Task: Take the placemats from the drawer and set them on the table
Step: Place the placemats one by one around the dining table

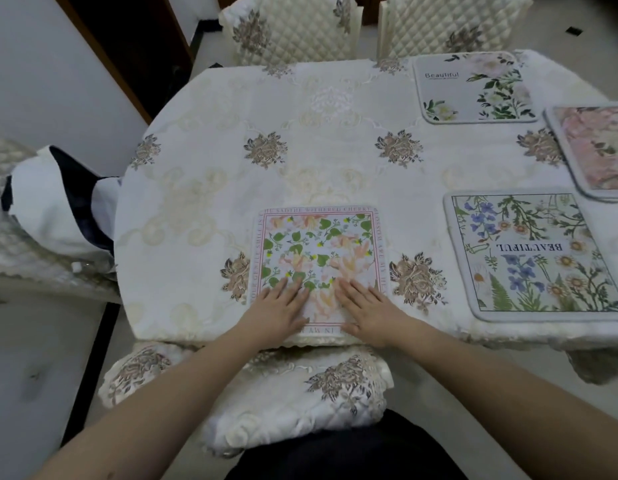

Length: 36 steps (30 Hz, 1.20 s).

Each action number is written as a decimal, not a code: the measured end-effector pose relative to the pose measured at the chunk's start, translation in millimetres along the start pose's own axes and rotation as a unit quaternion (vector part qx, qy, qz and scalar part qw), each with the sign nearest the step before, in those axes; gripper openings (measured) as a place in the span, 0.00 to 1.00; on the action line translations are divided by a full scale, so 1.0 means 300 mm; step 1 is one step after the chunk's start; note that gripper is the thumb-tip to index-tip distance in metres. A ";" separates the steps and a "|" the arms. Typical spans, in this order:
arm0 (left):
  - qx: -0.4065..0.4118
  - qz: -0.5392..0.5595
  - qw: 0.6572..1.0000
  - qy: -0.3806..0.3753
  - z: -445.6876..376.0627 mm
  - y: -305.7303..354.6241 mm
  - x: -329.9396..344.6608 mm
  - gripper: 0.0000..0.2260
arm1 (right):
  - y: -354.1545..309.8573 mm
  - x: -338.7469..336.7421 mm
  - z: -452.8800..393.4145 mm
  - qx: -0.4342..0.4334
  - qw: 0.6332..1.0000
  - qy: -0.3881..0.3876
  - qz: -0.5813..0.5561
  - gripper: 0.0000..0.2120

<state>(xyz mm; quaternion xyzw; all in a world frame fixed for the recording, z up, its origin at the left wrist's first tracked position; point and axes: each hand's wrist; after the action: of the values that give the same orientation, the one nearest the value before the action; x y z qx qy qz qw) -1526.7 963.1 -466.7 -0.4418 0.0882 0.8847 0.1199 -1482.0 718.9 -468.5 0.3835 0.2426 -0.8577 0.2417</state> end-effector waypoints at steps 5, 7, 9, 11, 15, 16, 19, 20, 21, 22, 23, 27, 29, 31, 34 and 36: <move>0.025 0.016 0.994 -0.103 0.107 0.008 -0.021 0.29 | -0.069 -0.063 0.085 0.029 0.993 -0.079 -0.087 0.32; 0.030 0.029 0.991 -0.125 0.161 -0.003 -0.030 0.27 | -0.104 -0.083 0.107 0.052 0.988 -0.083 -0.121 0.28; 0.022 0.036 0.990 -0.133 0.210 -0.021 -0.037 0.26 | -0.128 -0.092 0.142 0.091 0.983 -0.054 -0.147 0.27; 0.014 0.036 0.992 -0.120 0.248 -0.036 -0.058 0.23 | -0.150 -0.099 0.179 0.127 0.978 -0.026 -0.163 0.28; 0.011 0.034 0.999 -0.027 0.269 -0.040 -0.134 0.23 | -0.217 -0.139 0.244 0.187 0.969 0.015 -0.161 0.28; 0.018 0.029 0.999 0.001 0.262 -0.035 -0.152 0.23 | -0.233 -0.150 0.260 0.200 0.966 0.035 -0.159 0.28; 0.053 0.011 0.996 0.075 0.237 0.000 -0.211 0.25 | -0.274 -0.168 0.310 0.235 0.957 0.089 -0.147 0.29; 0.064 0.007 0.994 0.093 0.232 0.017 -0.233 0.25 | -0.284 -0.166 0.327 0.241 0.955 0.102 -0.141 0.29; 0.072 -0.001 0.991 0.109 0.230 0.037 -0.258 0.25 | -0.290 -0.163 0.344 0.246 0.953 0.115 -0.133 0.29; 0.078 -0.012 0.989 0.125 0.228 0.059 -0.281 0.25 | -0.292 -0.158 0.361 0.253 0.950 0.128 -0.128 0.29; 0.086 -0.024 0.986 0.139 0.227 0.084 -0.303 0.25 | -0.291 -0.152 0.379 0.260 0.947 0.142 -0.125 0.29; 0.138 -0.060 0.971 0.186 0.209 0.202 -0.383 0.37 | -0.246 -0.111 0.467 0.300 0.924 0.209 -0.112 0.32; 0.164 -0.073 0.956 0.231 0.185 0.262 -0.406 0.32 | -0.220 -0.090 0.527 0.336 0.905 0.237 -0.106 0.42; 0.188 -0.089 0.946 0.249 0.146 0.322 -0.419 0.25 | -0.186 -0.064 0.590 0.378 0.878 0.272 -0.110 0.42; 0.213 -0.101 0.939 0.249 0.083 0.434 -0.440 0.24 | -0.126 -0.030 0.684 0.434 0.843 0.290 -0.127 0.32; 0.234 -0.114 0.929 0.262 0.045 0.524 -0.463 0.24 | -0.074 -0.001 0.743 0.464 0.825 0.293 -0.136 0.31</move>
<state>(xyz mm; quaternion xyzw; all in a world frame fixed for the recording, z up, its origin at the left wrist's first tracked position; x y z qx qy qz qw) -1502.0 797.8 -339.3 -0.6244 0.2697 0.6721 0.2925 -1615.6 601.9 -332.1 0.6466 -0.0751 -0.7405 -0.1668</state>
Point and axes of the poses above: each hand's wrist, its own z-axis away from the middle knuckle, its own x-axis out of the palm, y = z × x, and after that the axes turned 1 degree about -y, right-handed
